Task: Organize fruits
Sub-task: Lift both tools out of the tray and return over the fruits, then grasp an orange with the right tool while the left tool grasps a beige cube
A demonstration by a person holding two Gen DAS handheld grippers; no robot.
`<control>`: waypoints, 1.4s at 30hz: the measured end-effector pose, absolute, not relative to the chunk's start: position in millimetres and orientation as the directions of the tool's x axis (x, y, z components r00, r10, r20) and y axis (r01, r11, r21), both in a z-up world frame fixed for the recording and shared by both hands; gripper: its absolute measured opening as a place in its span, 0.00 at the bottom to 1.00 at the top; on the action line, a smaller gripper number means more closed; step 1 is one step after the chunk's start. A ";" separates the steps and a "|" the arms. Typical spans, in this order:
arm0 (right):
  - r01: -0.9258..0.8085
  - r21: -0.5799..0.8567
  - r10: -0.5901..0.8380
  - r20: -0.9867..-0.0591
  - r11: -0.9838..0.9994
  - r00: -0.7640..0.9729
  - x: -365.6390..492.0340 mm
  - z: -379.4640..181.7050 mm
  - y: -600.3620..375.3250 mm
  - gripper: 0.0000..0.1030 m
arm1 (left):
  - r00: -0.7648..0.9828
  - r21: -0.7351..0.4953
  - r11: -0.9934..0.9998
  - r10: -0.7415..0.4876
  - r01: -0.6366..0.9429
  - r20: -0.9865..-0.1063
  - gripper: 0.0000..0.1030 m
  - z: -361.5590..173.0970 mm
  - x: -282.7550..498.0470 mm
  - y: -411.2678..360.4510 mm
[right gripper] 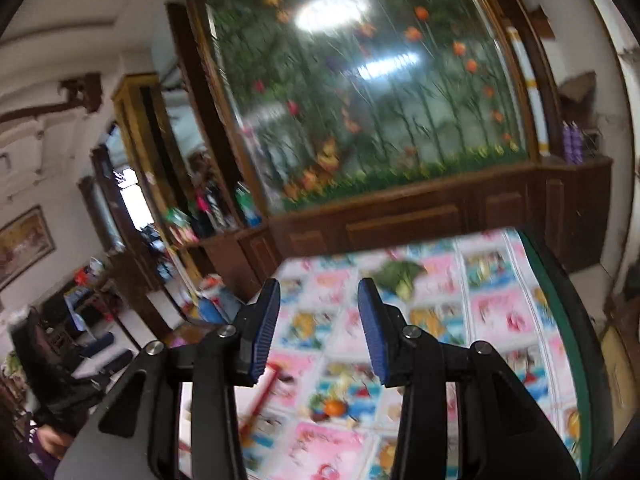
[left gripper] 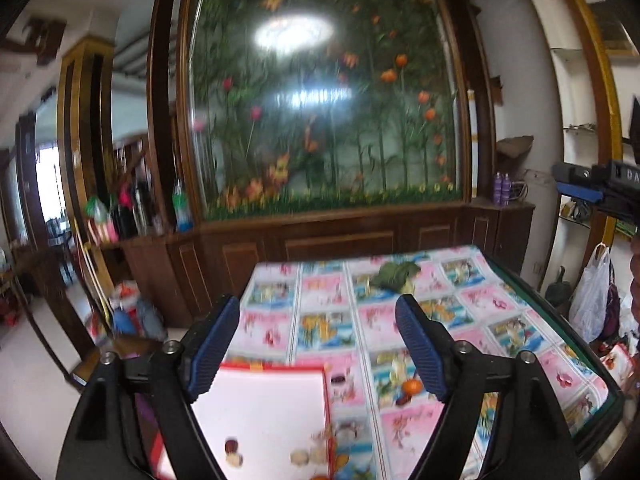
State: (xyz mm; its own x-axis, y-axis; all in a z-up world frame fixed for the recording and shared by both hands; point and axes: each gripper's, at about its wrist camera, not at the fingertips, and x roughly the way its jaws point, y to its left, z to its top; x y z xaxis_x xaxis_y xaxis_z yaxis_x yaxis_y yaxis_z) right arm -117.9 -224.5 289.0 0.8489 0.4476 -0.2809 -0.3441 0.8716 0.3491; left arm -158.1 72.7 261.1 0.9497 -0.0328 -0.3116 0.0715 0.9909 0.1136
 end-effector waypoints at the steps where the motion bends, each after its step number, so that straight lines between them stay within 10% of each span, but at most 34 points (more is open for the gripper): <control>1: -0.381 0.359 0.482 -0.254 0.852 0.839 -121.2 303.9 -225.2 0.41 | 0.947 0.115 0.990 -0.037 0.078 -0.319 0.80 257.3 -153.3 68.4; 14: -0.345 0.388 0.514 -0.724 0.855 0.461 -27.5 75.7 -149.6 0.41 | 0.643 0.079 0.991 -0.007 0.104 -0.766 0.79 75.2 -46.9 53.9; 42: -0.327 0.397 0.509 -0.741 0.858 0.437 38.2 12.7 -128.3 0.35 | 0.532 0.222 0.957 0.092 0.187 -0.842 0.79 16.7 7.6 4.0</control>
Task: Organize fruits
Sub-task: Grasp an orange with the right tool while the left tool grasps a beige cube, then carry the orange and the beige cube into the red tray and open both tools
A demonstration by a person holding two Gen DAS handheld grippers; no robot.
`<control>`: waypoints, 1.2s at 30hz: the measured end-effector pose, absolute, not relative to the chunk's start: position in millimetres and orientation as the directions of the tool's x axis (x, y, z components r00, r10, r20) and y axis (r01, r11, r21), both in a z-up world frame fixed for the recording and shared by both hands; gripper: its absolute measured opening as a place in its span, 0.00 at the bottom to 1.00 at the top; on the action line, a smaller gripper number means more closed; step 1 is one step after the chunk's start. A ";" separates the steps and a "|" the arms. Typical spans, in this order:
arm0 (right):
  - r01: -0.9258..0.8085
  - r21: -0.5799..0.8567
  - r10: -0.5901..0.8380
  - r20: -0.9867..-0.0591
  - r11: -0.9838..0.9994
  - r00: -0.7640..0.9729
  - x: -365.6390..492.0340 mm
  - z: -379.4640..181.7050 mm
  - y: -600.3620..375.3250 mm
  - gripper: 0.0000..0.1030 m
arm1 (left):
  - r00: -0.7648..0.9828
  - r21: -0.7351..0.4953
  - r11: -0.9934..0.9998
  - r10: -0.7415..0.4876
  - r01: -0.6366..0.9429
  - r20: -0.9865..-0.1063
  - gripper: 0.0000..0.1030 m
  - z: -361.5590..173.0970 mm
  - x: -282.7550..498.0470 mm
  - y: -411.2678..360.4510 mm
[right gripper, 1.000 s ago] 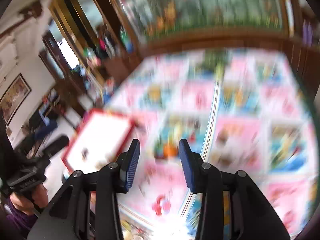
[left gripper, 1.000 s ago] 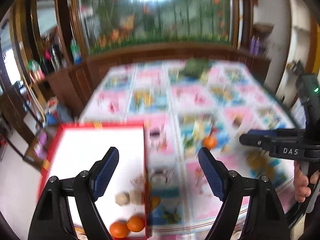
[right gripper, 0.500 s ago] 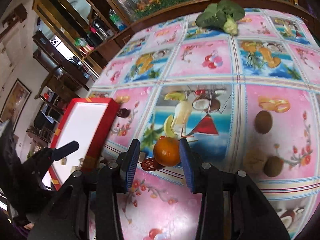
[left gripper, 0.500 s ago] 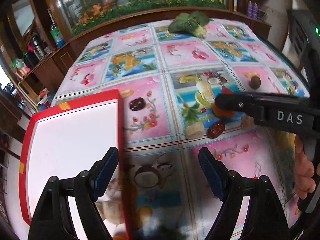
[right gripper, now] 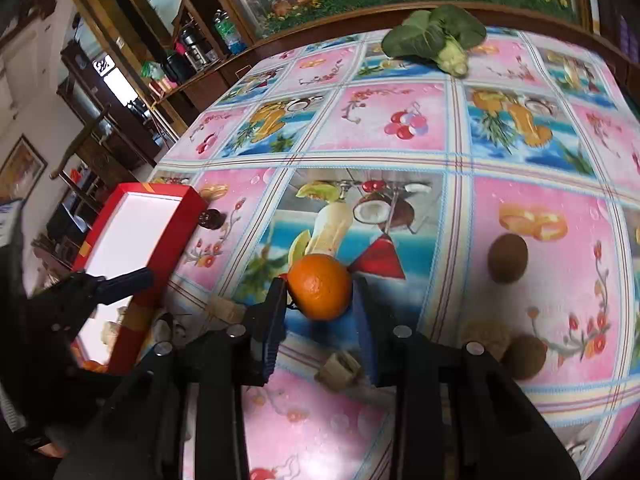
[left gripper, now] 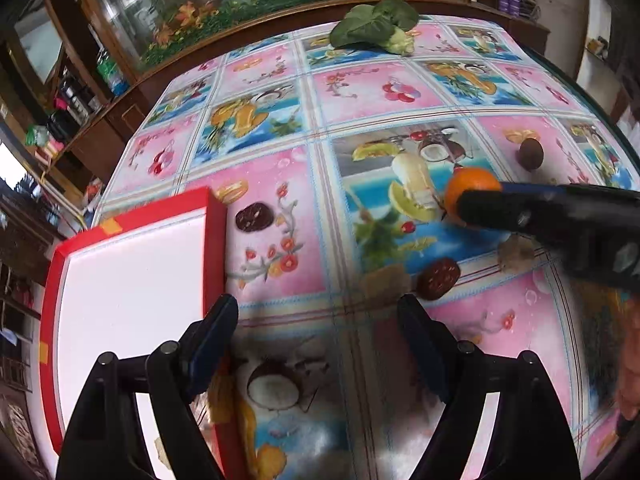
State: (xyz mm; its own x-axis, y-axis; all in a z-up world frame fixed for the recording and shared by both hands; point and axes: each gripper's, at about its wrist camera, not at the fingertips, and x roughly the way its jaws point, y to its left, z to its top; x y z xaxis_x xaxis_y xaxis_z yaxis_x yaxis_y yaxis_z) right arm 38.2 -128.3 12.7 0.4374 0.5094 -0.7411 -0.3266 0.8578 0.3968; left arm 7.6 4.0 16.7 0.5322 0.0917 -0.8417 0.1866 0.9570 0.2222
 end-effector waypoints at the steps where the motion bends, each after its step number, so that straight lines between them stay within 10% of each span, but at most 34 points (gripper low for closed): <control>1: -0.320 0.430 0.534 -0.729 0.844 0.429 38.4 14.0 -132.6 0.35 | 0.531 0.233 0.952 0.096 0.198 -0.842 0.79 15.4 9.0 0.3; 6: -0.261 0.557 0.611 -0.657 0.788 0.442 39.7 23.7 -158.8 0.35 | 0.528 0.238 0.940 0.078 0.243 -0.846 0.77 11.6 15.2 -11.3; 18: -0.219 0.585 0.611 -0.641 0.781 0.464 41.0 25.7 -169.6 0.35 | 0.515 0.100 0.948 -0.074 0.302 -0.854 0.25 12.6 10.8 -18.0; 36: -0.265 0.586 0.627 -0.587 0.766 0.512 38.0 32.1 -172.2 0.35 | 0.690 0.043 0.988 -0.074 0.151 -0.720 0.24 82.7 -37.9 40.0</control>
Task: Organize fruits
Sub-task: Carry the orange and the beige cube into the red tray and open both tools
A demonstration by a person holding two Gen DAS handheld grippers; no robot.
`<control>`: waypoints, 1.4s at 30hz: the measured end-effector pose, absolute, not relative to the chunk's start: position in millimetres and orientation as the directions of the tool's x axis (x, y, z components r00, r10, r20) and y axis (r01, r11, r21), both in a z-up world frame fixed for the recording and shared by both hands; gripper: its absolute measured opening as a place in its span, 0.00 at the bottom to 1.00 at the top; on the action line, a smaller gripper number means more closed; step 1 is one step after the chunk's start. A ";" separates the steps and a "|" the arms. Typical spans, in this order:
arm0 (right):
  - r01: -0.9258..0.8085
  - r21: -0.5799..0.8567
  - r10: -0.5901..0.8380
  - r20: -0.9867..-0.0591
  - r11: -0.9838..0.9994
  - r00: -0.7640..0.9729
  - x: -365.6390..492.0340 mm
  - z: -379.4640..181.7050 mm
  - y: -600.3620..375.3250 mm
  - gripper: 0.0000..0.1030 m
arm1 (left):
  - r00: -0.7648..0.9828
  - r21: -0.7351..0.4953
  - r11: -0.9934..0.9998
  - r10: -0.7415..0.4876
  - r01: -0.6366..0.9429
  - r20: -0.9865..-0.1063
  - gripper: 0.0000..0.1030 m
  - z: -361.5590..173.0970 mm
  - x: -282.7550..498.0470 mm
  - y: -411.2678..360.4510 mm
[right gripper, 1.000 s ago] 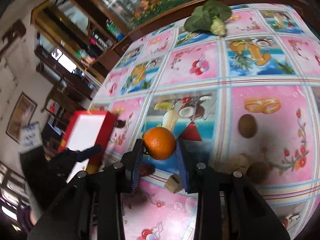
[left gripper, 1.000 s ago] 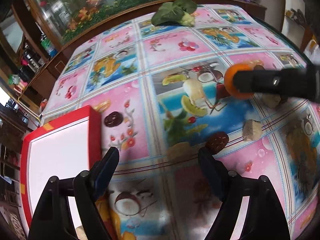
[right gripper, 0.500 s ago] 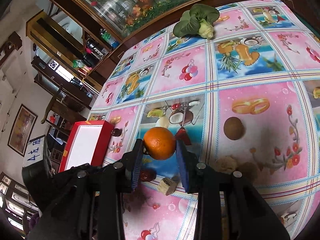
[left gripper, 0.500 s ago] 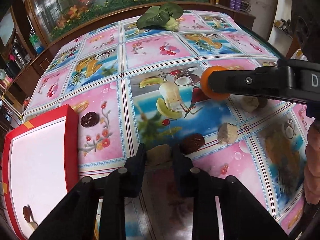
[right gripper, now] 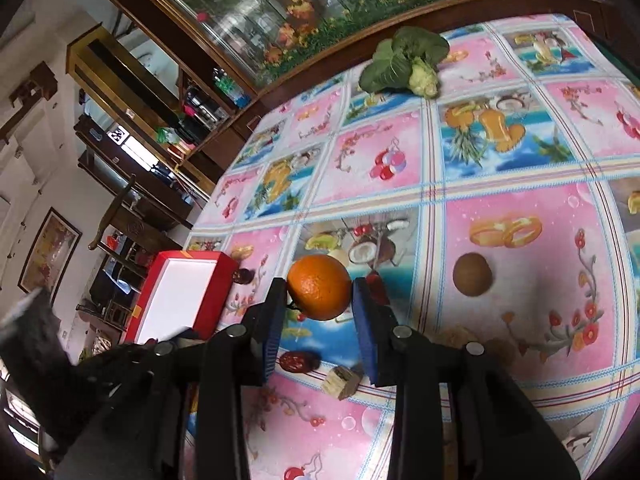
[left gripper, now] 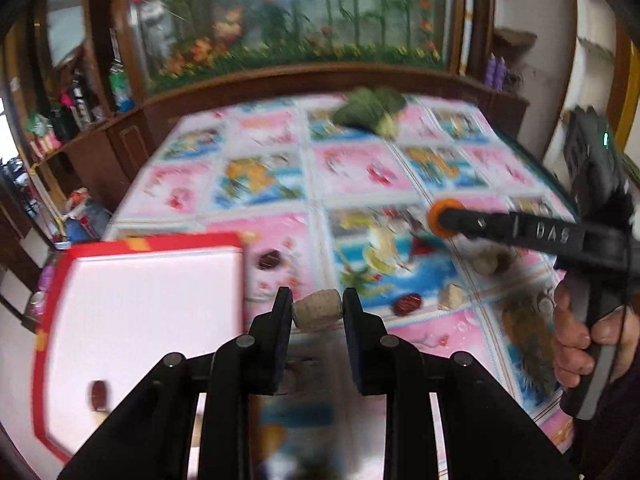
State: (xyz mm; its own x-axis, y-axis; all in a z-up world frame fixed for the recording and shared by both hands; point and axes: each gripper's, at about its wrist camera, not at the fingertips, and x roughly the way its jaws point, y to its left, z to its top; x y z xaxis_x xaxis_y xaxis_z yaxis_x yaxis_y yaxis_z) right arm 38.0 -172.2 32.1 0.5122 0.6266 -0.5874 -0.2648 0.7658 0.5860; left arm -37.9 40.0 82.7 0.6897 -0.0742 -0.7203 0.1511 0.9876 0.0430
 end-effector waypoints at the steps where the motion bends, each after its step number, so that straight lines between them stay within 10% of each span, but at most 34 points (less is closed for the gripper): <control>1: -0.272 0.583 0.626 -0.580 0.766 0.520 37.0 33.2 -171.9 0.35 | 0.704 0.049 0.990 -0.059 0.132 -0.708 0.24 88.6 -41.9 50.6; 14: -0.442 0.605 0.749 -0.515 0.662 0.416 6.3 55.5 -62.2 0.35 | 0.691 0.068 0.992 0.120 -0.101 -0.713 0.24 78.1 -64.8 174.3; 34: -0.585 0.382 0.625 -0.725 0.716 0.291 -18.7 23.3 110.8 0.36 | 0.620 0.114 0.978 0.199 -0.174 -0.759 0.25 36.5 -73.9 215.4; 42: -0.603 0.407 0.651 -0.713 0.686 0.260 -20.8 20.8 109.6 0.40 | 0.592 0.124 0.966 0.238 -0.227 -0.770 0.59 35.2 -75.4 221.2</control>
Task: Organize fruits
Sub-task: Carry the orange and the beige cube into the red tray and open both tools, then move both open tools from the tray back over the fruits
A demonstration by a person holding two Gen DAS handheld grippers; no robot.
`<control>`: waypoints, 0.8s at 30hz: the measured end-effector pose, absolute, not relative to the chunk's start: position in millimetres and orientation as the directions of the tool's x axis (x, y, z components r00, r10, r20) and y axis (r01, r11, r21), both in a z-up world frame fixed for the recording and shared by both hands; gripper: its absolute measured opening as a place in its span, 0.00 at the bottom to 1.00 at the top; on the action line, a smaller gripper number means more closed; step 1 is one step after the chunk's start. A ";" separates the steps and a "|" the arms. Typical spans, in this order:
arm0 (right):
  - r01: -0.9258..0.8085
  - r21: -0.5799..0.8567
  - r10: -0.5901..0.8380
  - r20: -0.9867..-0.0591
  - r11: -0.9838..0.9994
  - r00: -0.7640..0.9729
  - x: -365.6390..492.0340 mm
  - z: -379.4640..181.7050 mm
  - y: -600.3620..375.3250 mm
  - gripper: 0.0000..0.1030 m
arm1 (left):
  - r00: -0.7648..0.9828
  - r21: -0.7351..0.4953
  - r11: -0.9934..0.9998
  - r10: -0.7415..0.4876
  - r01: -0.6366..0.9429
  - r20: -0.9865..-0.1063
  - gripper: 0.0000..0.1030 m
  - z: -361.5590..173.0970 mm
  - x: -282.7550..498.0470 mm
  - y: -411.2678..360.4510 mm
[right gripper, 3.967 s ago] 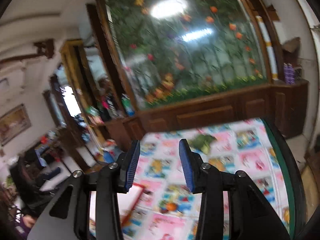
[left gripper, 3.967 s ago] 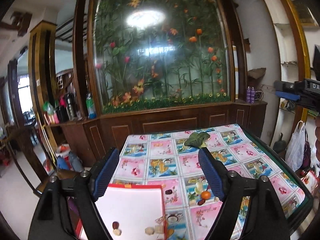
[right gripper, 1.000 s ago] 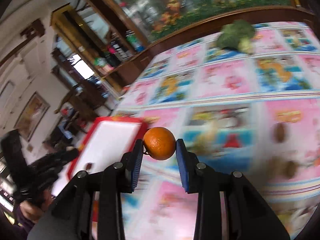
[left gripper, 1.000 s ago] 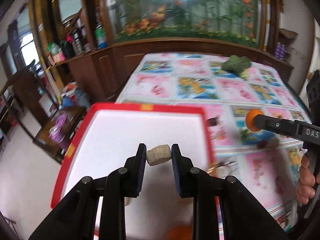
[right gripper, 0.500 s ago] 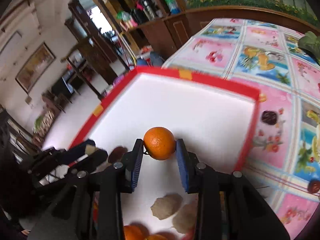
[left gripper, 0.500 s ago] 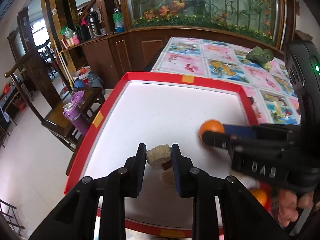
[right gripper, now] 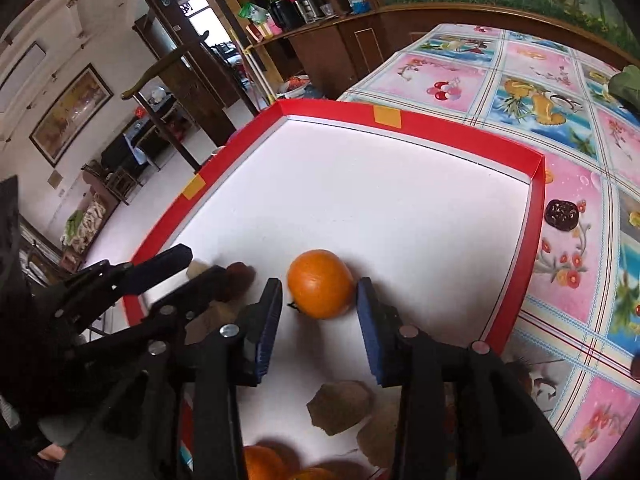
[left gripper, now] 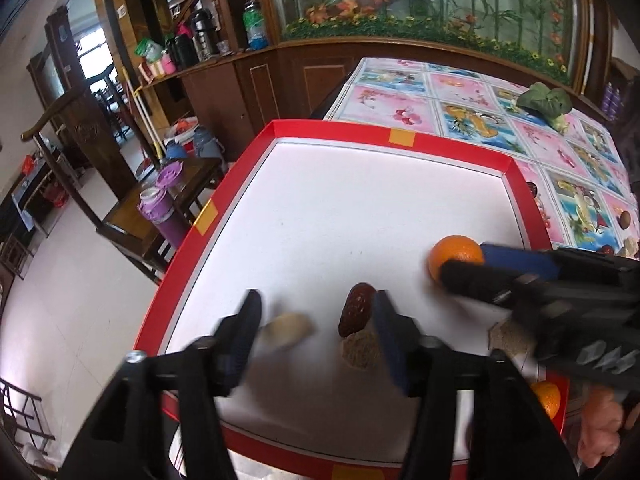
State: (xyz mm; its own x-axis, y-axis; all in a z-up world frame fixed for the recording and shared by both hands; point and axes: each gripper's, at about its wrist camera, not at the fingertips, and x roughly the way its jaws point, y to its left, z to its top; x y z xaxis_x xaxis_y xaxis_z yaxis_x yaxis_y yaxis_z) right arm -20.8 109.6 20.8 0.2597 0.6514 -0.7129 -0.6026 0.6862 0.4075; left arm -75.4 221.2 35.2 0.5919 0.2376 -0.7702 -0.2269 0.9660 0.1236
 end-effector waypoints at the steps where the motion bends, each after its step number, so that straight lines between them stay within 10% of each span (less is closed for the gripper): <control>1: -0.598 0.431 0.669 -0.699 0.676 0.254 -20.3 22.0 105.6 0.43 | 0.592 0.128 0.965 0.242 -0.229 -0.768 0.59 35.8 -76.4 219.9; 24: -0.422 0.539 0.679 -0.484 0.728 0.553 -26.7 59.4 -117.9 0.54 | 0.647 0.133 0.989 0.062 0.062 -0.760 0.69 59.7 -98.3 94.7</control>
